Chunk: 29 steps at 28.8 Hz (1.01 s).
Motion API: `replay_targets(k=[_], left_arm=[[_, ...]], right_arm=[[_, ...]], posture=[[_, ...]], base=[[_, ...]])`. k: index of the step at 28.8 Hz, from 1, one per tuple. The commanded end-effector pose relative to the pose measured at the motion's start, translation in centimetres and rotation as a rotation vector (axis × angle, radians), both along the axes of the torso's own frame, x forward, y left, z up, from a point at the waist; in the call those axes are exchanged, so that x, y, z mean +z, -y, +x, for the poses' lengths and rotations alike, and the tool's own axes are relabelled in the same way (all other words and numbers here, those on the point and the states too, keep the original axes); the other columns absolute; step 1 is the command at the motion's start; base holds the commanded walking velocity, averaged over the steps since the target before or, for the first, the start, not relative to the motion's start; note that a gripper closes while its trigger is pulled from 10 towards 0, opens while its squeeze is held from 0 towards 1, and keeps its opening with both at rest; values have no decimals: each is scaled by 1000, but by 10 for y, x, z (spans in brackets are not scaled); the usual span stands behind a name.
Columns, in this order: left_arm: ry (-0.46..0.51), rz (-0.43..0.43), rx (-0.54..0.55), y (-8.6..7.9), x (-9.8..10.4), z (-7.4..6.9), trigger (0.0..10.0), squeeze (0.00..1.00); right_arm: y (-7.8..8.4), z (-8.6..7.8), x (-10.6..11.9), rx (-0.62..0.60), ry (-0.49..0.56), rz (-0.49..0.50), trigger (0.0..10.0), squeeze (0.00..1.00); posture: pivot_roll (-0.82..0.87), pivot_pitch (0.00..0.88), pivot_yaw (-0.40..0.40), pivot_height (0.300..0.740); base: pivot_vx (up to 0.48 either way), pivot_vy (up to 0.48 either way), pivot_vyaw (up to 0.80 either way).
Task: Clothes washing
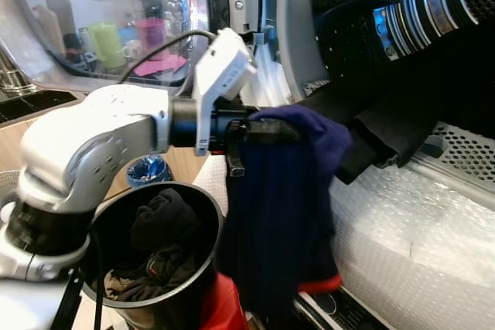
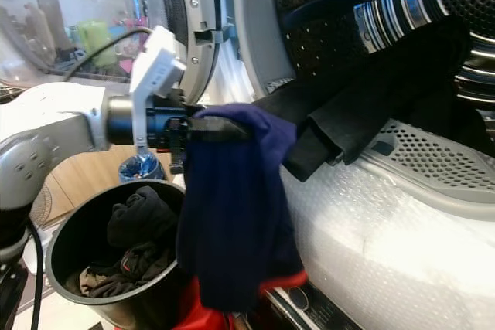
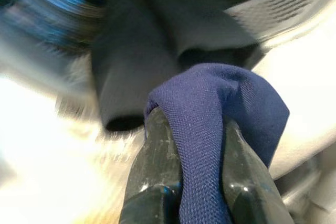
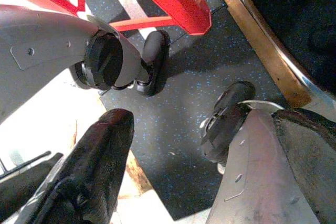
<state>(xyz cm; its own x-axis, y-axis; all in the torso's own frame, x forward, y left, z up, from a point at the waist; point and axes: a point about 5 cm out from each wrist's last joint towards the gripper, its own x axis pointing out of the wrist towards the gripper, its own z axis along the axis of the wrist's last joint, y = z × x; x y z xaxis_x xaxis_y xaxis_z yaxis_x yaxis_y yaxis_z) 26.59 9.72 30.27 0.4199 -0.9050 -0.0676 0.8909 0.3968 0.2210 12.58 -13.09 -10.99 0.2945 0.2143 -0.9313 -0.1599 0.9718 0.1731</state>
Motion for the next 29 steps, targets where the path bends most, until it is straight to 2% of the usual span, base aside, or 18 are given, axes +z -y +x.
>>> replay_targets(k=[1,5,6,7,9,11,12,15,19,29], left_arm=[[12,5,65,2,-9,-6,10000,0],[-6,6,164,8,-37,-13,10000,0],[-6,6,164,8,-37,-13,10000,0],[36,-68,309,10,-43,-11,10000,0],[48,-85,344,10,-44,-10,10000,0],[107,-96,426,7,-44,-11,10000,0],[157,-126,516,3,-42,-12,10000,0],[216,-156,612,-3,-39,-12,10000,0],[224,-186,655,-4,-41,-15,10000,0],[235,-182,677,-3,-50,-20,10000,0]], right_arm=[[-2,-2,0,-3,-2,3,10000,0],[3,-4,-1,-20,-7,-9,10000,0],[3,-4,-1,-20,-7,-9,10000,0],[6,-5,-2,-19,-3,-13,10000,0],[7,-5,-2,-19,-1,-14,10000,0],[8,-4,-1,-25,4,-17,10000,0],[10,-4,-1,-31,6,-20,10000,0],[13,-4,-1,-39,8,-25,10000,0],[16,-6,-2,-15,3,-36,10000,0],[18,-15,-4,59,-16,-41,10000,0]], posture=[[337,1,23,740],[327,18,14,740],[327,18,14,740],[316,26,7,740],[316,26,7,740],[312,29,0,740],[311,29,-13,740],[314,30,-24,740],[327,33,-44,740],[336,26,-55,740]], base=[[0,0,0],[0,0,0],[0,0,0],[0,0,0],[0,0,0],[0,0,0],[0,0,0],[0,0,0],[0,0,-222],[0,0,-759]])
